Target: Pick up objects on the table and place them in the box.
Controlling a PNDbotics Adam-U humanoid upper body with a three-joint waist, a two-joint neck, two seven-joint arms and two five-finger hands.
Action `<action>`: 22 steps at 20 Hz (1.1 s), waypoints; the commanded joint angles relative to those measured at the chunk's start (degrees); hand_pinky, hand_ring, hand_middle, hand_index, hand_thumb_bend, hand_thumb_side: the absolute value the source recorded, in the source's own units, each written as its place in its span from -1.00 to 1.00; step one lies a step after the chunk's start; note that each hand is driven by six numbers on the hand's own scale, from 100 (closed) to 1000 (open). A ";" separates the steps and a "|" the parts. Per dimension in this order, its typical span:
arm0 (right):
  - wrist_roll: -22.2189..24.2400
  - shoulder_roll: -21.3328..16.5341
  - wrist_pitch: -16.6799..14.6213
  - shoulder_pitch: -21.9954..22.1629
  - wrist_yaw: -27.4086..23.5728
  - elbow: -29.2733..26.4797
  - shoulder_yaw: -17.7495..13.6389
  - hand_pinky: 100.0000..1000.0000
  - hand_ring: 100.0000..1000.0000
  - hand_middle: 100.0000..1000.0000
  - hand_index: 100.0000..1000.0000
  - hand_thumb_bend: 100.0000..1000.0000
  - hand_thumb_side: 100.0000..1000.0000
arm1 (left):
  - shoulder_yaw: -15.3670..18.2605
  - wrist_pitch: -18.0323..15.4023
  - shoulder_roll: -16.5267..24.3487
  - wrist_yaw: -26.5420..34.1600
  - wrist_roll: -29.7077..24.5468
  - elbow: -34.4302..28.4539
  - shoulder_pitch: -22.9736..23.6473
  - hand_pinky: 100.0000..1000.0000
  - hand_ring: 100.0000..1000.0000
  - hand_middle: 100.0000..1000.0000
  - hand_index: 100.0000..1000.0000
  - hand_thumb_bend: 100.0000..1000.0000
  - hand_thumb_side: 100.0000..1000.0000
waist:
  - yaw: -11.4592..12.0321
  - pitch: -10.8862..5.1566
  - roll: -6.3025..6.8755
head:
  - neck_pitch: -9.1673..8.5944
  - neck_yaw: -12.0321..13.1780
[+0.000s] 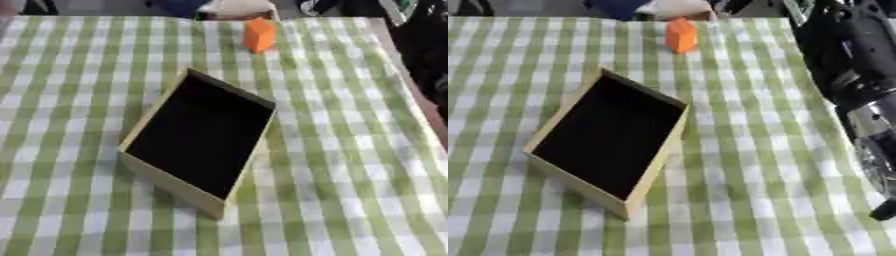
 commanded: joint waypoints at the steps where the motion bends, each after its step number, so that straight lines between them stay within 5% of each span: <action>1: 0.64 -1.37 -0.24 -0.83 -0.97 -1.36 0.17 0.98 0.96 0.81 1.00 -0.82 -0.14 | 0.20 0.11 1.19 -0.18 0.19 -0.92 -0.35 0.46 0.36 0.46 0.45 -0.17 0.20 | 0.22 -0.81 0.08 | -0.81 -0.49; 13: 3.28 -1.94 -0.79 0.39 -2.47 -2.80 1.55 0.98 0.97 0.81 1.00 -0.78 -0.18 | 0.16 0.22 0.95 -0.40 0.25 -0.92 -0.32 0.46 0.36 0.46 0.45 -0.19 0.21 | 2.44 0.73 -0.88 | -2.34 -1.69; 22: 4.23 -2.88 0.11 1.18 -1.81 -2.09 0.96 0.99 0.98 0.84 1.00 -0.72 -0.19 | 0.17 0.00 1.17 -0.39 0.11 -0.92 -1.04 0.46 0.36 0.46 0.45 -0.19 0.20 | 1.40 0.97 -0.80 | -4.77 -2.80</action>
